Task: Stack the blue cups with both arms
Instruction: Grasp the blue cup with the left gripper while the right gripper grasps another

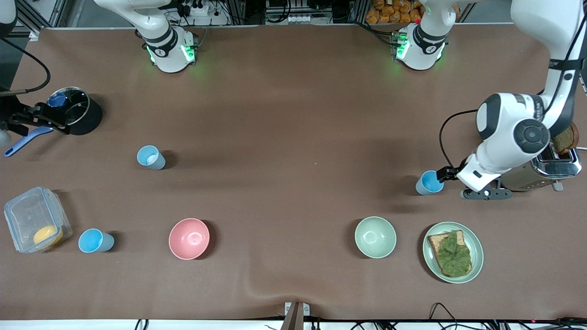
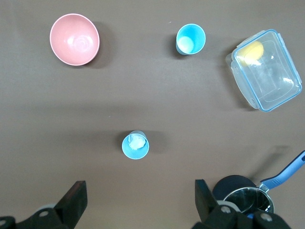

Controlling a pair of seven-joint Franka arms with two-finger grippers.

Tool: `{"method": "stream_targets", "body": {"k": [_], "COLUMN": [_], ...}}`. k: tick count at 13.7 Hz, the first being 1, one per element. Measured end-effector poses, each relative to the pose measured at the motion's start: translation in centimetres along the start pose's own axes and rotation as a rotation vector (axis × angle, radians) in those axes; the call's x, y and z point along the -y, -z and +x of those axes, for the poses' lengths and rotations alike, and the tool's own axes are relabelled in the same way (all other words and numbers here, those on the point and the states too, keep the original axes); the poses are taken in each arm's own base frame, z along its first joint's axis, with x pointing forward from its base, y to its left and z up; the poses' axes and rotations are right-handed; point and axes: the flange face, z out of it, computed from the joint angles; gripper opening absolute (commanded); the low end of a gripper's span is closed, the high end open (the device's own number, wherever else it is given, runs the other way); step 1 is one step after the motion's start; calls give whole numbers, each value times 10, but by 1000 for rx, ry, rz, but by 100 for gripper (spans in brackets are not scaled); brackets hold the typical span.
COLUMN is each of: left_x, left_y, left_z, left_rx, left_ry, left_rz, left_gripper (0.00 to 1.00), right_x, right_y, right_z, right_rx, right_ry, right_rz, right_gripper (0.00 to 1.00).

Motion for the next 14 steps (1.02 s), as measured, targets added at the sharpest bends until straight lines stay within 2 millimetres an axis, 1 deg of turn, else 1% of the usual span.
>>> {"method": "stream_targets", "body": {"k": [1,2,3,5,6,7,9,10,11,14], "left_x": [-5,-9,-12,-14,-14,-14,-14,-15,-15,-15], "left_y": [-7,-14,-22,-38,-46,-55,-71,-76,-78,-78], "left_z": [-1,-1,-1,-2,-4,-5,-8,-9,-9,-8], "left_rx": [4,6,10,10,7,0,-6,-4,-2,-4], "left_ry": [9,12,14,14,14,14,16,16,15,19], "left_rz": [-2,-6,-8,-15,-19,-24,-32,-33,-34,-34], "left_gripper": [100,100,100,100,95,78,28,10,0,0], "right_x": [4,15,34,74,86,96,109,111,111,110], "right_y": [-3,-12,-27,-66,-85,-101,-136,-154,-171,-226], "right_z": [1,6,14,31,38,44,53,53,52,44], "right_rx": [8,27,58,123,152,173,198,208,221,217], "right_ry": [9,29,62,123,142,156,177,180,180,183], "right_rz": [0,-1,-5,-18,-22,-26,-32,-33,-33,-32], "right_gripper": [100,100,100,100,100,100,100,100,100,100]}}
